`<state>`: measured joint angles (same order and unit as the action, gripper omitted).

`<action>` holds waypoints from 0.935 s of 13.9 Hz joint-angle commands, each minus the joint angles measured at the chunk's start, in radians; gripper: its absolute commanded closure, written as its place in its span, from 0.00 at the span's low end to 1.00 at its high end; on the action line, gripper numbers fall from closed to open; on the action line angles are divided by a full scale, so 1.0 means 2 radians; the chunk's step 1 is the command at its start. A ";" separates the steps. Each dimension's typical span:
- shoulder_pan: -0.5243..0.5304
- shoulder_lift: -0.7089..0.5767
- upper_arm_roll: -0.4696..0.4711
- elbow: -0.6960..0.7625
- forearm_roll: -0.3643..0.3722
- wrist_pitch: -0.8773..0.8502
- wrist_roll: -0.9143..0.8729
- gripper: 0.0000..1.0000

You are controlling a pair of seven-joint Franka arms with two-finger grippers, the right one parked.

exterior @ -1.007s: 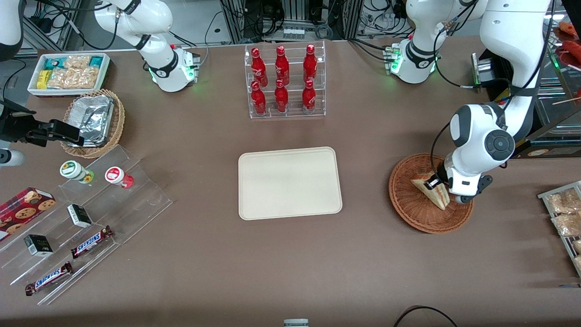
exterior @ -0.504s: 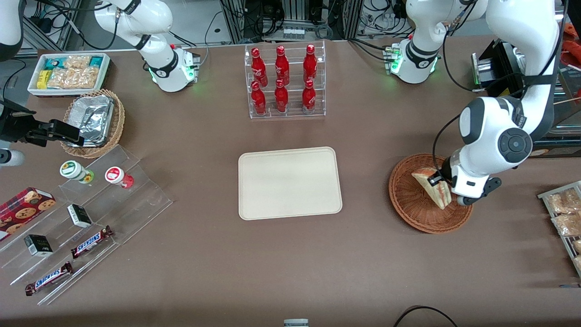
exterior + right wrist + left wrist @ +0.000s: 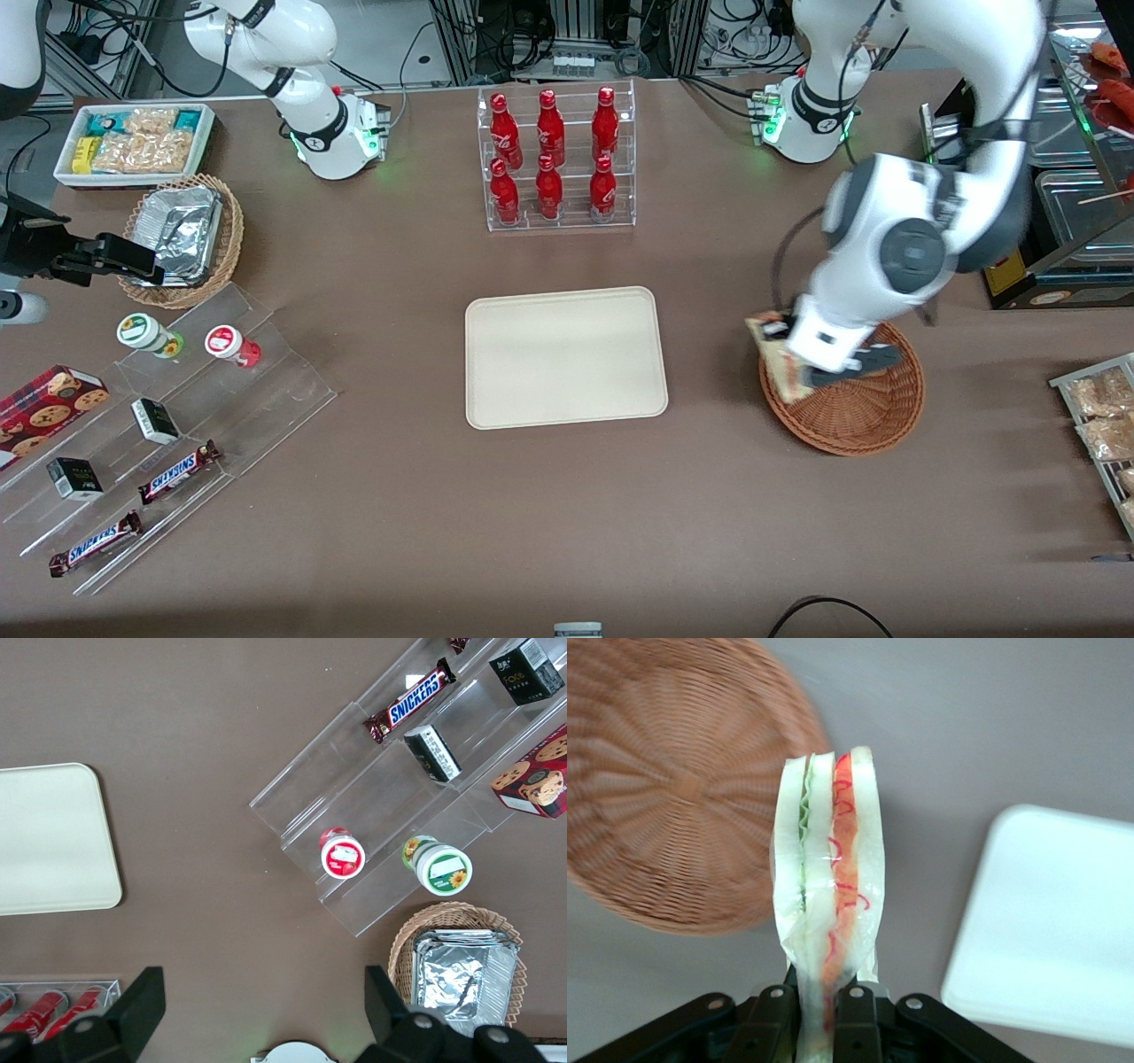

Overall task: Place sandwich from basket to tray
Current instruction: 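Lift the sandwich and carry it with the left gripper over the tray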

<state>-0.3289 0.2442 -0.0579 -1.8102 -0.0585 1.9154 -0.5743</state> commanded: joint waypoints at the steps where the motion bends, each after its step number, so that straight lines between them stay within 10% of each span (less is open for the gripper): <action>1: -0.055 0.030 0.006 0.042 -0.021 -0.008 -0.008 1.00; 13: -0.203 0.243 0.004 0.226 -0.024 0.076 -0.119 1.00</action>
<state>-0.7263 0.7004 -0.0620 -1.4034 -0.0974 2.0445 -0.7974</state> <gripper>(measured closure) 0.846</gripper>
